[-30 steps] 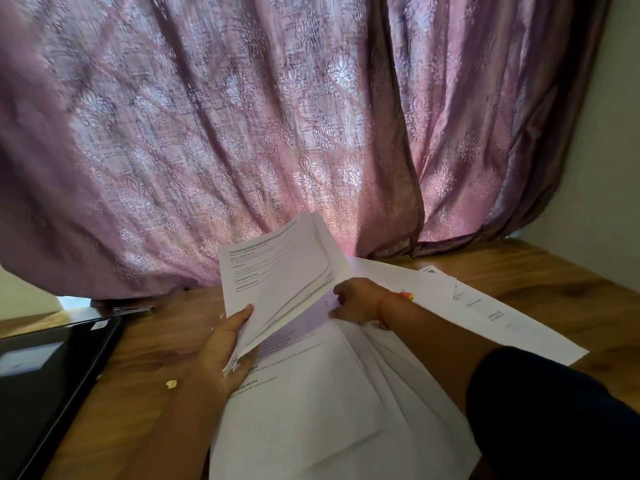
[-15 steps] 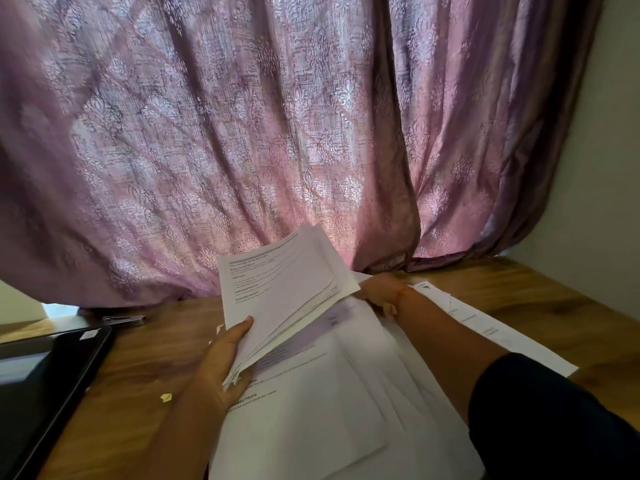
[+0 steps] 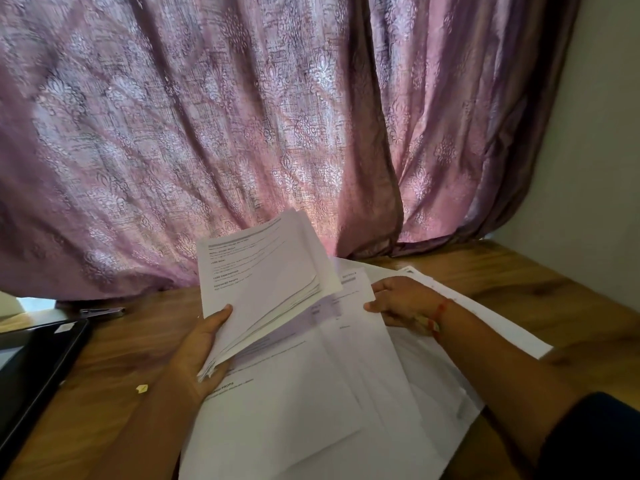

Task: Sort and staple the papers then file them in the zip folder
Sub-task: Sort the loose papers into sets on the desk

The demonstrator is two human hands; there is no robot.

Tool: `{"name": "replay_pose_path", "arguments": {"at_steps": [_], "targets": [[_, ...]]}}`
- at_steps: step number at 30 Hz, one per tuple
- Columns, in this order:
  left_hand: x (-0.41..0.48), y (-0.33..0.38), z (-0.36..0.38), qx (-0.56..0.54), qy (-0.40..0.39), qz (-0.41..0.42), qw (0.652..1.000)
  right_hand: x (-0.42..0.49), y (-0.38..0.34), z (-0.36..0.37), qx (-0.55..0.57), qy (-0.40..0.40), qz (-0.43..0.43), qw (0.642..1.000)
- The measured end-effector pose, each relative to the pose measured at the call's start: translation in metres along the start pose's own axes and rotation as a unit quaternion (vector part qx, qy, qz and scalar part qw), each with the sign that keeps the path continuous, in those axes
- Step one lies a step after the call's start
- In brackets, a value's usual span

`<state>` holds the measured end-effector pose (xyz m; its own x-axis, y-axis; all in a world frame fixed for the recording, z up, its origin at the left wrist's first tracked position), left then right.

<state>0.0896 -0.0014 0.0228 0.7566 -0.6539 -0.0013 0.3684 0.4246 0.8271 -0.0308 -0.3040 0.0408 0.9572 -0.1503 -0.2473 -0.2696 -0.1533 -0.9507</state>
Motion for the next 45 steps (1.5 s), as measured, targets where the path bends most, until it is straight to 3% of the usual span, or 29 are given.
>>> {"name": "replay_pose_path", "arguments": {"at_steps": [7, 18, 22, 25, 27, 28, 30, 31, 32, 35, 37, 39, 45], "targets": [[0.003, -0.002, -0.006, 0.006, -0.004, -0.019, 1.000, -0.009, -0.008, -0.025, 0.075, 0.033, -0.092, 0.992], [-0.001, -0.003, -0.002, 0.034, -0.002, -0.035, 0.999, -0.019, -0.015, -0.031, 0.137, 0.027, -0.140, 0.980], [-0.002, 0.001, 0.003, -0.017, -0.008, 0.002, 1.000, -0.017, -0.014, -0.033, 0.128, 0.027, -0.136, 0.982], [-0.005, 0.008, 0.008, -0.048, 0.003, 0.034, 0.998, -0.014, -0.009, -0.031, 0.062, 0.039, -0.108, 0.992], [-0.007, 0.010, 0.007, -0.057, 0.014, 0.044, 0.997, -0.014, -0.007, -0.028, -0.051, 0.090, -0.081, 0.991], [-0.007, 0.010, 0.007, -0.060, 0.017, 0.045, 0.997, -0.017, -0.009, -0.027, -0.157, 0.141, -0.064, 0.975], [-0.009, 0.011, 0.004, -0.054, 0.023, 0.042, 0.997, -0.020, -0.020, -0.013, -0.393, 0.224, -0.064, 0.890], [-0.009, 0.011, 0.003, -0.047, 0.027, 0.040, 0.998, -0.019, -0.026, 0.002, -0.457, 0.227, -0.088, 0.856], [-0.010, 0.011, 0.003, -0.039, 0.028, 0.038, 0.998, -0.017, -0.030, 0.019, -0.484, 0.201, -0.111, 0.844], [-0.010, 0.012, 0.004, -0.039, 0.031, 0.041, 0.998, -0.007, -0.025, 0.074, -0.496, 0.036, -0.140, 0.856], [-0.011, 0.013, 0.005, -0.035, 0.032, 0.042, 0.998, -0.003, -0.015, 0.095, -0.545, -0.045, -0.115, 0.829], [-0.012, 0.013, 0.006, -0.028, 0.037, 0.042, 0.998, -0.002, -0.012, 0.094, -0.586, -0.064, -0.085, 0.803], [-0.013, 0.014, 0.006, -0.032, 0.043, 0.046, 0.997, -0.003, -0.012, 0.063, -0.634, -0.019, -0.003, 0.773]]}}
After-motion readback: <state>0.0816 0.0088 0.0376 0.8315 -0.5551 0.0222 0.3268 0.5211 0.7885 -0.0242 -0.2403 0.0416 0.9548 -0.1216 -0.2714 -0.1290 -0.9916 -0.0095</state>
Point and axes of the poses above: each hand's wrist, its own x-axis towards the middle knuckle, its own z-axis out of the palm, y = z × x, the point moved 6 cm from there along x, towards the middle knuckle, and after that the axes turned 15 degrees about -y, right-handed, at the moved point
